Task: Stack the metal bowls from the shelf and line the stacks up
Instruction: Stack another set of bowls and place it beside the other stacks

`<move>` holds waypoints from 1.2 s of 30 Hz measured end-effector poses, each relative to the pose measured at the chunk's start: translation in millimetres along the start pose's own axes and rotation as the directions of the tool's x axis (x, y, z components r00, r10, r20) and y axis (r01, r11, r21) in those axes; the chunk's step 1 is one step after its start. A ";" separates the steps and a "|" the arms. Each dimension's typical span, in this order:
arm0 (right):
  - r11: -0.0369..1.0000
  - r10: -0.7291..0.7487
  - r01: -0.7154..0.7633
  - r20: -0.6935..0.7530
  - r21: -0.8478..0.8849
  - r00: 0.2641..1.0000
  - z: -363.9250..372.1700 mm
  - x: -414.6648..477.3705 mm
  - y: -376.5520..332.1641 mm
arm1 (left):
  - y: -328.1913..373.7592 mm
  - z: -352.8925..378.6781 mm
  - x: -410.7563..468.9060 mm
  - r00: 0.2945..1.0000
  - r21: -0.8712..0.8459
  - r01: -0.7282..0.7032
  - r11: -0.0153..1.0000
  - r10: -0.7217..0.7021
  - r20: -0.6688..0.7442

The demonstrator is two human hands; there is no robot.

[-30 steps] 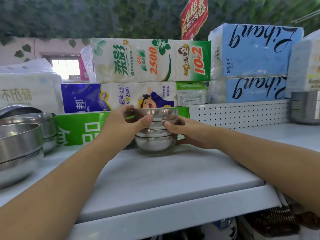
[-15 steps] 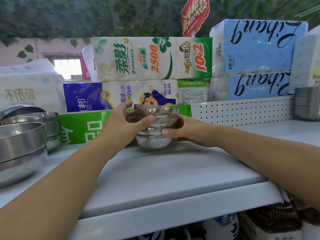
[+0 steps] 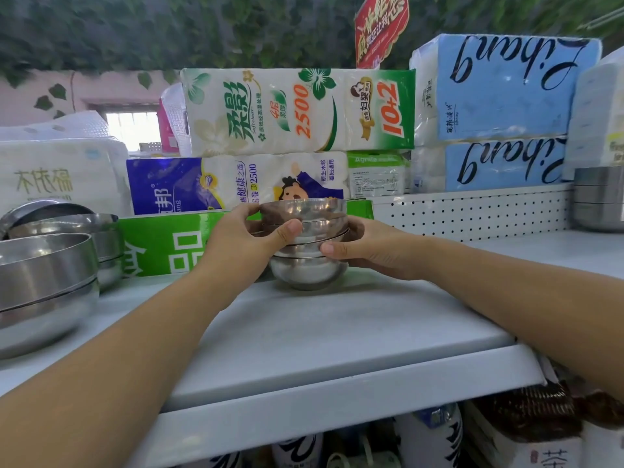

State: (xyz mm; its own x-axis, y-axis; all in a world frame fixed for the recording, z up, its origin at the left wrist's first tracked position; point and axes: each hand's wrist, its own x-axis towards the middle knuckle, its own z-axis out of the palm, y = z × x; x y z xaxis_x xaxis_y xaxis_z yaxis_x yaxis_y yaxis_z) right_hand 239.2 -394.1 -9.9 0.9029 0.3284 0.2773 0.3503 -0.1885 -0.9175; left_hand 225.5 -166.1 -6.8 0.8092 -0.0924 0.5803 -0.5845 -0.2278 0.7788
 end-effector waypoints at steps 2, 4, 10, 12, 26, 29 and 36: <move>1.000 0.008 -0.008 0.000 -0.005 1.000 -0.7 0.5 1.1 | -1.3 0.6 0.8 1.000 0.007 -0.002 1.000 0.002 0.001; 1.000 0.014 -0.014 0.003 -0.002 1.000 -0.9 -0.5 1.3 | -3.0 1.1 1.7 1.000 0.010 -0.011 1.000 0.011 -0.004; 0.999 0.040 -0.039 0.018 -0.034 0.999 -2.3 -1.9 2.6 | -6.5 3.4 0.7 0.999 0.018 -0.047 0.999 0.047 -0.002; 0.998 0.040 -0.039 0.024 -0.039 0.999 -3.0 -1.5 3.8 | -6.6 3.4 -0.3 0.999 0.012 -0.048 0.999 0.048 0.003; 0.992 0.107 -0.096 0.129 -0.085 0.986 -3.0 -2.5 4.1 | -5.9 6.4 -4.4 0.997 -0.015 -0.074 0.997 0.074 -0.026; 0.985 0.115 -0.095 0.140 -0.144 0.983 0.2 -4.3 3.6 | -4.2 6.4 -6.1 0.997 -0.021 -0.072 0.997 0.072 -0.015; 0.991 0.059 -0.047 0.092 -0.126 0.994 2.9 -2.4 -4.9 | -0.9 5.4 -4.8 0.999 -0.034 -0.026 0.999 0.026 -0.022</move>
State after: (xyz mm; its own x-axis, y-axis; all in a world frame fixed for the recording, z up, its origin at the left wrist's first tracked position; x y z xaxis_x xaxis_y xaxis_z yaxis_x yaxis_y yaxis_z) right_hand 234.7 -391.2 -6.9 0.8952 0.4006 0.1954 0.3362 -0.3190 -0.8861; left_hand 222.5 -170.7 -11.6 0.7924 -0.0767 0.6051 -0.6073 -0.1923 0.7709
